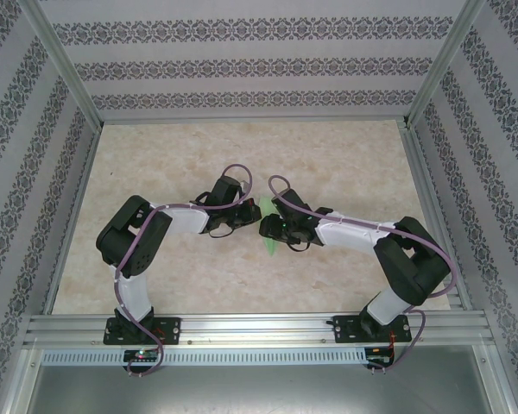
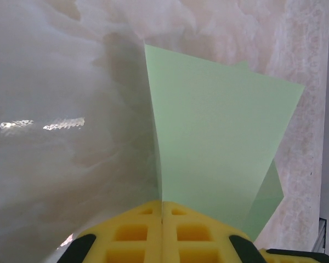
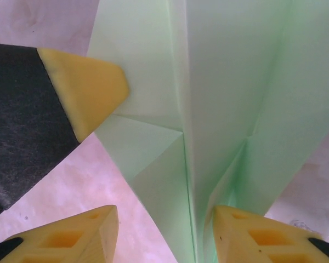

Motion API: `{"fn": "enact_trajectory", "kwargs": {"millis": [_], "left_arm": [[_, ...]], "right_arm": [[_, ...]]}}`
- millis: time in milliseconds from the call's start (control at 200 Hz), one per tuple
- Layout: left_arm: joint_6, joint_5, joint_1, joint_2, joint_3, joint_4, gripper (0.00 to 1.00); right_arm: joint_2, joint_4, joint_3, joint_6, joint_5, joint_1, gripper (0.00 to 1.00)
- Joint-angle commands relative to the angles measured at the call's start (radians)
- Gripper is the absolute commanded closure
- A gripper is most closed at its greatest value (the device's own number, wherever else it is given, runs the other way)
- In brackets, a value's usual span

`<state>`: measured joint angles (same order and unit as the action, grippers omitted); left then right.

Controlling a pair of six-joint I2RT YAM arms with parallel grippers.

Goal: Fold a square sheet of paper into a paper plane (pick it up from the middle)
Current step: Turn over a paper plane at the center of the table.

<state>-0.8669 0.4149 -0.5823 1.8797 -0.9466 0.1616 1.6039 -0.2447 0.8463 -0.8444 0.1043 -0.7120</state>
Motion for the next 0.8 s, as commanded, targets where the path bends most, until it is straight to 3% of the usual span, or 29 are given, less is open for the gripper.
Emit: {"fn": "enact_trajectory", "kwargs": {"millis": [0,435,679,794], "left_arm": [[-0.010,0.033,0.016,0.006,0.012,0.052,1.00],[-0.003,0.034,0.015,0.006,0.014,0.038,1.00],[-0.003,0.026,0.018,0.006,0.012,0.025,1.00],[0.003,0.026,0.019,-0.002,0.011,0.011,0.89]], "right_arm": [[0.054,-0.043,0.059,0.012,-0.055,-0.017,0.50],[0.100,-0.084,0.096,0.014,-0.112,-0.018,0.60],[0.096,-0.104,0.099,0.012,-0.131,-0.017,0.82],[0.104,-0.117,0.110,0.018,-0.132,-0.018,0.90]]}}
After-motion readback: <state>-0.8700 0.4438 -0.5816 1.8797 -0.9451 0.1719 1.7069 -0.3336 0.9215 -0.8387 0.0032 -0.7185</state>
